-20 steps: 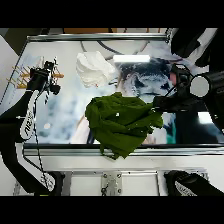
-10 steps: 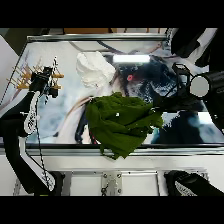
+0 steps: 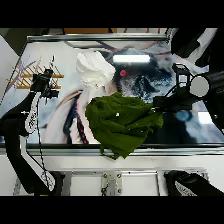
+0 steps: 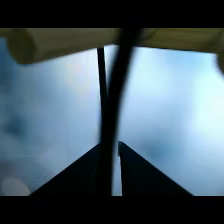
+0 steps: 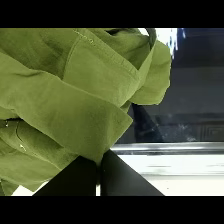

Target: Fold the clothes and pants, and hang the long-sleeved shirts on hangers.

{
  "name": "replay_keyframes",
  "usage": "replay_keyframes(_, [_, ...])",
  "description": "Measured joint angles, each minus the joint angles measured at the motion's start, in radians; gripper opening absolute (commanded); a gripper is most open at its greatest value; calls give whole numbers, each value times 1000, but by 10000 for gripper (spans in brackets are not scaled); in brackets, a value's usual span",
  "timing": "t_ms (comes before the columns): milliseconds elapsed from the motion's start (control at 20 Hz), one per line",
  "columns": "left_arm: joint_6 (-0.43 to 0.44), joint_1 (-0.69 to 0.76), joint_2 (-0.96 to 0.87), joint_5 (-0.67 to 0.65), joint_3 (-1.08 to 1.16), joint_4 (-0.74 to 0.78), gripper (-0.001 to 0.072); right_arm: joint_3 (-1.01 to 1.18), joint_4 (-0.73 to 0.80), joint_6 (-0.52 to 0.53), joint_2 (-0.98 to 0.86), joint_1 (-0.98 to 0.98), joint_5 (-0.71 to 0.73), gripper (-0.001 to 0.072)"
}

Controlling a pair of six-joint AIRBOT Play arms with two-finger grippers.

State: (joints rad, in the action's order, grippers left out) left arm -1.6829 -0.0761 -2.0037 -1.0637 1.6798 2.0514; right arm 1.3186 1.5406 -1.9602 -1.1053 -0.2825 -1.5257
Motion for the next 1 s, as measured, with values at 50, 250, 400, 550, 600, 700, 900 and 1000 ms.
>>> replay_keyframes(50, [0,0,0,-2,0,0,91,0,0,0,0,0,0,10])
replay_keyframes(250, [-1,0,-1,-11,0,-2,13,0,0,0,0,0,0,10])
replay_keyframes(400, [0,-1,5,-16,0,-5,13,0,0,0,0,0,0,10])
replay_keyframes(550, [7,-1,42,-27,-1,-14,13,0,0,0,0,0,0,11])
replay_keyframes(600, [9,0,64,-25,-1,-9,13,0,0,0,0,0,0,10])
replay_keyframes(700, [8,2,119,-25,0,-8,13,0,0,0,0,0,0,11])
replay_keyframes(900, [25,24,241,-53,0,-7,13,0,0,0,0,0,0,10])
replay_keyframes(1000, [45,50,309,-81,0,-8,13,0,0,0,0,0,0,10])
